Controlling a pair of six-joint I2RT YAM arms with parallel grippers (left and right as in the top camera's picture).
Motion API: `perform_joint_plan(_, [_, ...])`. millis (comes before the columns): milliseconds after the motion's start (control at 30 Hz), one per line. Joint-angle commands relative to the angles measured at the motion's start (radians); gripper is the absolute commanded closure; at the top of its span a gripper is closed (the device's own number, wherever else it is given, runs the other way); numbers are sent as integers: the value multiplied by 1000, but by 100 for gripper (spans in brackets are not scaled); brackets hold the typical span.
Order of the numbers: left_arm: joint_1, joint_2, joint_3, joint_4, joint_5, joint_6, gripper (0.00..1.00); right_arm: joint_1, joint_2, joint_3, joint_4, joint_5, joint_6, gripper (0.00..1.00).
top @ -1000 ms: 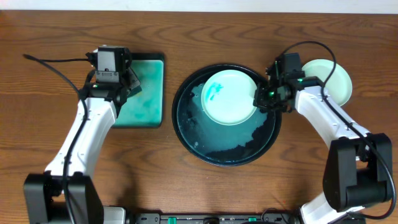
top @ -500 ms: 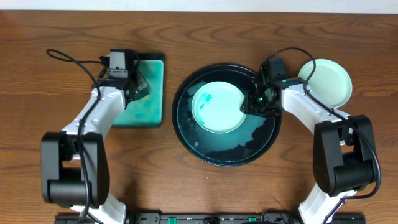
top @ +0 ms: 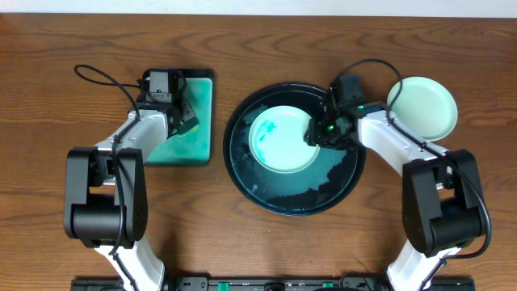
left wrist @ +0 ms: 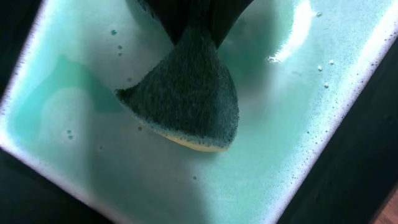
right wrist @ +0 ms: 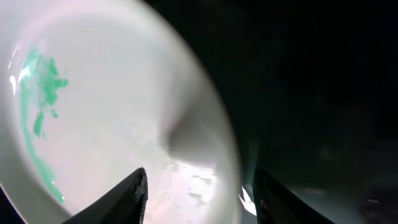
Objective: Clean dirty plates on tray and stack at the side
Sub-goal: 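Bring the left gripper with sponge over to the gripped plate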
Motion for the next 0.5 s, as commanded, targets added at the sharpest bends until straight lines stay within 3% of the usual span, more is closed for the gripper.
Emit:
perform_joint_plan(0, [3,35,-7,-6,-5,3,93,37,46,14,4,48,29,47])
perform_joint_plan(167, [3,22,-6,-8,-5,64,93,40,89,14,7,47,44,52])
perform_joint_plan(333, [2,-74,-6,-31,-5,63,93,36,92,14,8,47,43,95])
perform_joint_plan(367, [2,-102,-6,-38,-4,63,93,36,92,14,7,47,43,99])
perform_joint_plan(467, [2,-187,-6,-60,0,63,93,36,92,15,2,47,43,99])
